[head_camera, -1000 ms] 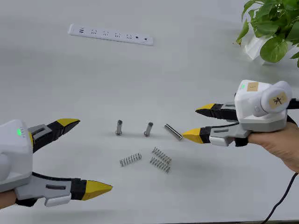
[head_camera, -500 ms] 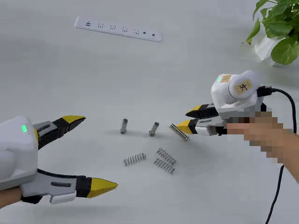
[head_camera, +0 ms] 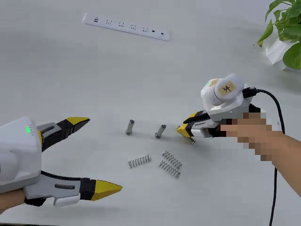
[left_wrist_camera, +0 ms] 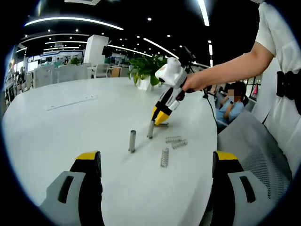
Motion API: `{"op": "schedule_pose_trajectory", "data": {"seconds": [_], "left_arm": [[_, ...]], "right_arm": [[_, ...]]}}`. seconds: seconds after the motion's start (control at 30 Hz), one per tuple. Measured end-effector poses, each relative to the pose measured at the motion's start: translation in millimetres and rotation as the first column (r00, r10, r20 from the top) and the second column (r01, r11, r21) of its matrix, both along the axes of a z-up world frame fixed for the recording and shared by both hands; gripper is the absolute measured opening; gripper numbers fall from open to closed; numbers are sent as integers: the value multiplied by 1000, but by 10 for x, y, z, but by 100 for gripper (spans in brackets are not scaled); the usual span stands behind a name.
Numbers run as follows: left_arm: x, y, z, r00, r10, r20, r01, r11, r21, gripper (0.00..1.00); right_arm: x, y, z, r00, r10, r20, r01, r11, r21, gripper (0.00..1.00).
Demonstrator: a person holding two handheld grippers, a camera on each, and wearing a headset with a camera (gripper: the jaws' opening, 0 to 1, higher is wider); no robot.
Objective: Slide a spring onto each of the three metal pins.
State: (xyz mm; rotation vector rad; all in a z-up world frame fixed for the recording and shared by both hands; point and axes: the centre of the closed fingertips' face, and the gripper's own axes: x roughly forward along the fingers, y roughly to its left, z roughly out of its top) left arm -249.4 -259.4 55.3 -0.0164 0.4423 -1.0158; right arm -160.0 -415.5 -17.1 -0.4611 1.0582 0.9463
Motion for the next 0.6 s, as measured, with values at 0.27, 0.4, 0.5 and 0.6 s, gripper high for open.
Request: {"op": "schedule_pose_trajectory", "data": {"seconds": [0.27, 0.4, 0.5, 0.6], "left_arm": [[12, 1, -17, 1000, 4, -4, -4, 1000, -8, 98], [19, 5, -25, 1000, 8, -6, -8, 1000, -11, 98], [21, 8, -23, 1000, 11, -7, -11, 1000, -16, 98], [24, 20, -26, 1000, 15, -7, -15, 1000, -18, 98]], "right_arm": [[23, -23, -109, 999, 28, -29, -28, 999, -29, 12], [47, -40, -148, 999, 34, -37, -35, 999, -38, 10], [60, -54, -165, 999, 38, -39, -40, 998, -46, 9], [51, -45, -171, 998, 43, -40, -45, 998, -54, 9]]}}
